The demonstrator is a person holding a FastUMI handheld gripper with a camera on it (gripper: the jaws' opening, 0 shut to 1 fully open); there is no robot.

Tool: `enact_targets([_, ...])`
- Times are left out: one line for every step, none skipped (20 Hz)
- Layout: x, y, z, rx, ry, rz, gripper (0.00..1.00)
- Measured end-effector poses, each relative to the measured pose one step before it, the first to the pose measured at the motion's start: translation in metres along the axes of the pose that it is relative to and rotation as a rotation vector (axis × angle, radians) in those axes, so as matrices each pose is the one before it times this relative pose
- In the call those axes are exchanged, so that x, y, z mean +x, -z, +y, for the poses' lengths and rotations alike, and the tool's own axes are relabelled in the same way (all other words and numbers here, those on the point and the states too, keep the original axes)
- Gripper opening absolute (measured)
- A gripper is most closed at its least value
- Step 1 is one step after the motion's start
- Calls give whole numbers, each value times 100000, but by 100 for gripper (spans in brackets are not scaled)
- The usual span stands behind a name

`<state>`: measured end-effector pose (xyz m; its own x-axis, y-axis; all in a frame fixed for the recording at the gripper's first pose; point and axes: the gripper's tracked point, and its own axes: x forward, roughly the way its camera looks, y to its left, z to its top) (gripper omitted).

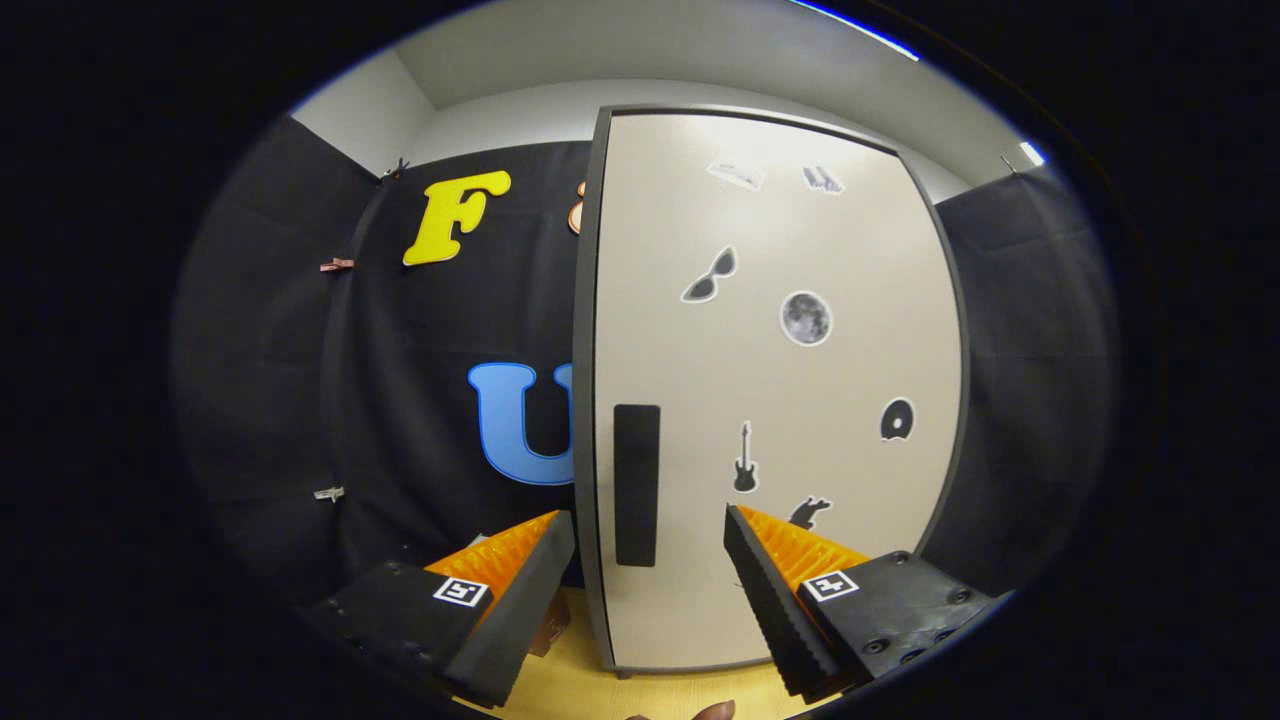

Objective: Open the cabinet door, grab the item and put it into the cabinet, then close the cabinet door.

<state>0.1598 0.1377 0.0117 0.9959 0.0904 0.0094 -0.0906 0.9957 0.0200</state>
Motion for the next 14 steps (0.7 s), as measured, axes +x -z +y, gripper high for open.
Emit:
enact_targets([1043,334,106,-555,895,232,97])
enact_targets([995,333,44,-751,900,631,97])
enact_targets([930,426,169,-687,317,503,97])
enact_targets([685,279,50,-676,418,284,97])
enact_targets([1054,388,-10,-526,410,455,96])
enact_targets([589,167,-100,-259,1214,-57,95])
enact_targets([626,134,-265,92,1144,-47,84])
enact_targets([723,256,-17,1218,403,617,79])
enact_targets([228,424,134,1938,40,2022,71])
enact_targets([322,601,-226,1446,1607,3353,65])
enact_targets([234,-390,206,1194,-105,-1883,57])
enact_targets([-602,136,242,-245,-132,657,48])
enact_targets([58,-92,32,-912,-565,721,41])
enact_targets([170,224,-103,-654,-32,568,34])
